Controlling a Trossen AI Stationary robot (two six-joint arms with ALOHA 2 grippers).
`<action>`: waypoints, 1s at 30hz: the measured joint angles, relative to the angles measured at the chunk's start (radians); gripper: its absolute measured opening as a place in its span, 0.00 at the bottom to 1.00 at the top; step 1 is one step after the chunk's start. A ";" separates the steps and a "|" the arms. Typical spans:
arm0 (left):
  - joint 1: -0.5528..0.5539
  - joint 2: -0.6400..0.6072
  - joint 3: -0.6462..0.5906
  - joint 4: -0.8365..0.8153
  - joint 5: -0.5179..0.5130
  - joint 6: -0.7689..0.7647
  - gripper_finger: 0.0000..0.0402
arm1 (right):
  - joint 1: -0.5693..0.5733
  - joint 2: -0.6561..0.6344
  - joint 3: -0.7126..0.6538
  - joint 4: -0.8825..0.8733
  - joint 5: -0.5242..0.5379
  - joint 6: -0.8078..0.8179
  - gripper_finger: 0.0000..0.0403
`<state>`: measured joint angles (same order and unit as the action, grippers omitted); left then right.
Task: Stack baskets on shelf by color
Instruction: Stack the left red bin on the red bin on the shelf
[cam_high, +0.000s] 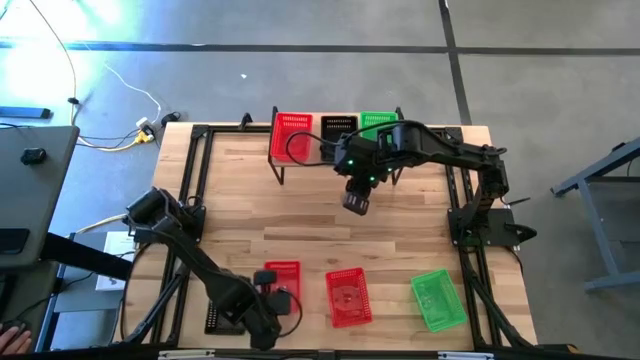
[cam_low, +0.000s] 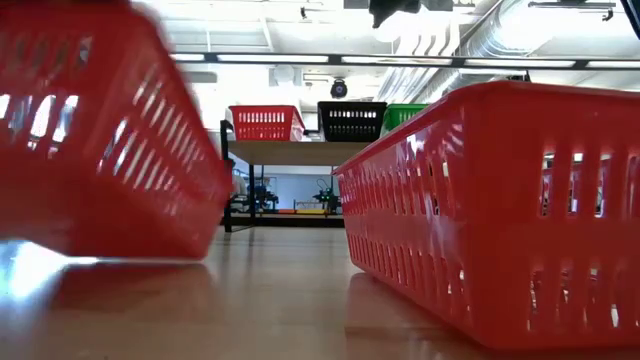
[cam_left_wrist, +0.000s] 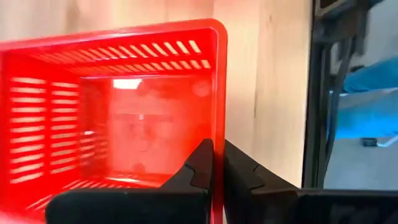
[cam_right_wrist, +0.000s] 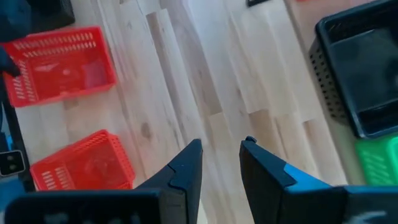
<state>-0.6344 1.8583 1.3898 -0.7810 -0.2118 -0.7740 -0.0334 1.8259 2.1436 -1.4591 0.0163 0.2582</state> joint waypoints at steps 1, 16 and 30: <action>0.005 -0.010 0.005 -0.009 -0.008 0.012 0.01 | 0.000 0.000 0.010 -0.005 0.005 -0.006 0.23; 0.182 -0.287 0.006 -0.240 -0.206 0.278 0.01 | -0.027 0.000 0.166 -0.045 0.040 -0.057 0.23; 0.549 -0.584 0.007 -0.261 -0.278 0.807 0.01 | -0.064 0.000 0.177 -0.040 0.040 -0.025 0.23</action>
<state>-0.0859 1.2742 1.3964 -1.0415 -0.4896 0.0328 -0.0977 1.8256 2.3207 -1.4987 0.0559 0.2331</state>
